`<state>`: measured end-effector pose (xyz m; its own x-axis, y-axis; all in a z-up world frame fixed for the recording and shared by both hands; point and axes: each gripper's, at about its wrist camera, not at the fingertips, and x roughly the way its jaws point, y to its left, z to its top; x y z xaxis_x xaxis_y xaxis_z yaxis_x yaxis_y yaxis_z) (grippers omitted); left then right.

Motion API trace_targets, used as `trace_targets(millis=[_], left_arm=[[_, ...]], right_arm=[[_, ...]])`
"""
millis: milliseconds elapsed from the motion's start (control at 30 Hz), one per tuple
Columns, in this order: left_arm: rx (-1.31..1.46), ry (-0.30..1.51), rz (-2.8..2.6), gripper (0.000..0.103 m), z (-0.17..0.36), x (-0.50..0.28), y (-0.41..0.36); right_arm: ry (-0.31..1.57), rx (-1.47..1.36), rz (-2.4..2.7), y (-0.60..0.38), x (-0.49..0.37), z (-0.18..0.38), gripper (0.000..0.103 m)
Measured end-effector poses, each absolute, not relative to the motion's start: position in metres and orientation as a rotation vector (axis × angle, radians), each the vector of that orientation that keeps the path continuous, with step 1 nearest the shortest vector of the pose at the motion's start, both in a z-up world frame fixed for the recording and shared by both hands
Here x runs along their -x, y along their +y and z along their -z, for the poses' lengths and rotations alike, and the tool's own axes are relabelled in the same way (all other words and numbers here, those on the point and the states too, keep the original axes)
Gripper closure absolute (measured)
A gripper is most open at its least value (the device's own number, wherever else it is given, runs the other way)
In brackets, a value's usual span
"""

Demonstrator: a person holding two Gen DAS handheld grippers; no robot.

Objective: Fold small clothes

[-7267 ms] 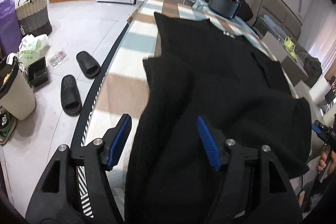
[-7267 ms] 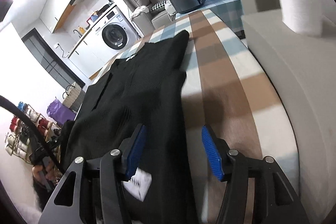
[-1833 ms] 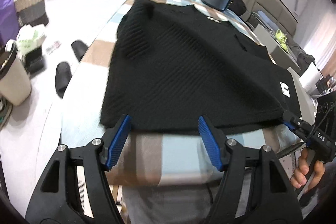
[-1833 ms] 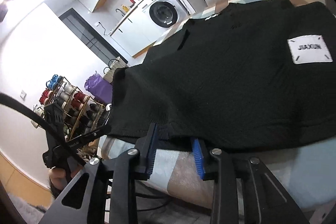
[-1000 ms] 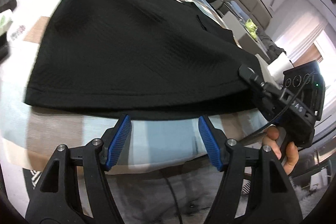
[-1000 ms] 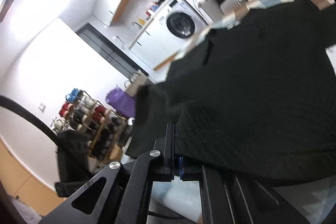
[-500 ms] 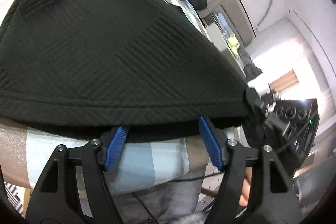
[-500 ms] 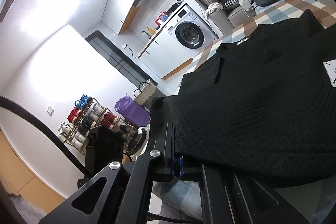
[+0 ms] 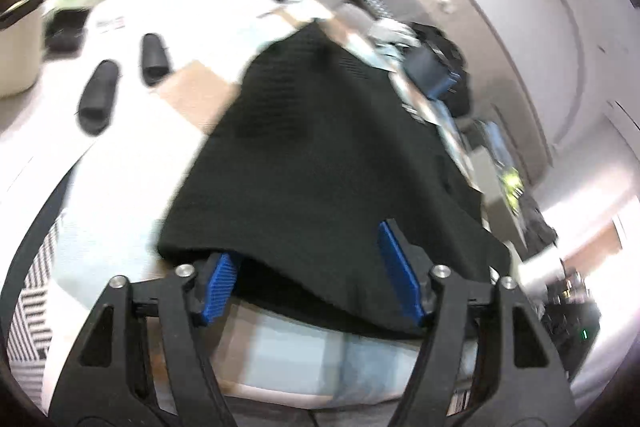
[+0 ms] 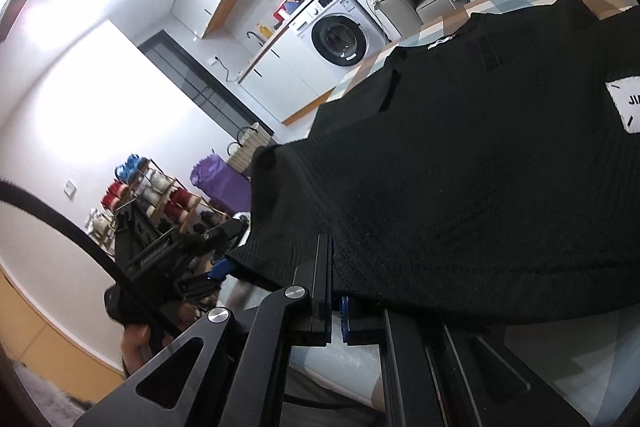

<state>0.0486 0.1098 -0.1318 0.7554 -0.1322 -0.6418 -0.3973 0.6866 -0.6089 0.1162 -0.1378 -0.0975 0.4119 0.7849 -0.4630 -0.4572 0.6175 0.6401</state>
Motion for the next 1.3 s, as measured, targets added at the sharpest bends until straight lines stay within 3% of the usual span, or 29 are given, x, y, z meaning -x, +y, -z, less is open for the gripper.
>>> trace_targets(millis=[33,100,200,367,433,533,767,867,933,1000,1067,1100,1300], left_arm=[[0.827,0.719,-0.177,0.053,0.137,-0.048,0.119],[0.846,0.723,-0.203,0.077,0.145,-0.046,0.129],[0.803,0.691,-0.223,0.097,0.141,-0.042,0.132],[0.753,0.640,-0.260,0.100,0.124,-0.015,0.152],[0.747,0.667,-0.268,0.100,0.121,-0.012,0.165],[0.762,0.723,-0.258,0.100,0.128,-0.010,0.174],[0.725,0.785,-0.199,0.085,0.137,-0.009,0.150],[0.636,0.774,-0.155,0.085,0.122,-0.011,0.125],[0.573,0.748,-0.137,0.079,0.109,-0.011,0.112],[0.523,0.713,-0.125,0.054,0.097,-0.011,0.104],[0.491,0.685,-0.130,0.037,0.089,-0.013,0.102],[0.475,0.676,-0.136,0.034,0.087,-0.016,0.103],[0.455,0.739,-0.181,0.034,0.086,-0.040,0.118]], right_arm=[[0.823,-0.451,-0.816,-0.137,-0.115,0.098,0.100],[0.826,-0.438,-0.813,-0.135,-0.112,0.099,0.099],[0.828,-0.410,-0.805,-0.132,-0.109,0.100,0.099],[0.868,-0.366,-0.760,-0.130,-0.112,0.107,0.089],[0.892,-0.350,-0.741,-0.135,-0.111,0.111,0.073],[0.891,-0.350,-0.705,-0.155,-0.105,0.113,0.066],[0.762,-0.405,-0.520,-0.242,-0.082,0.091,0.060],[0.659,-0.386,-0.399,-0.278,-0.072,0.076,0.047],[0.643,-0.366,-0.367,-0.290,-0.074,0.069,0.045],[0.647,-0.349,-0.335,-0.299,-0.079,0.063,0.036],[0.677,-0.331,-0.324,-0.305,-0.087,0.061,0.033],[0.683,-0.326,-0.318,-0.305,-0.093,0.058,0.033],[0.731,-0.294,-0.303,-0.316,-0.120,0.055,0.033]])
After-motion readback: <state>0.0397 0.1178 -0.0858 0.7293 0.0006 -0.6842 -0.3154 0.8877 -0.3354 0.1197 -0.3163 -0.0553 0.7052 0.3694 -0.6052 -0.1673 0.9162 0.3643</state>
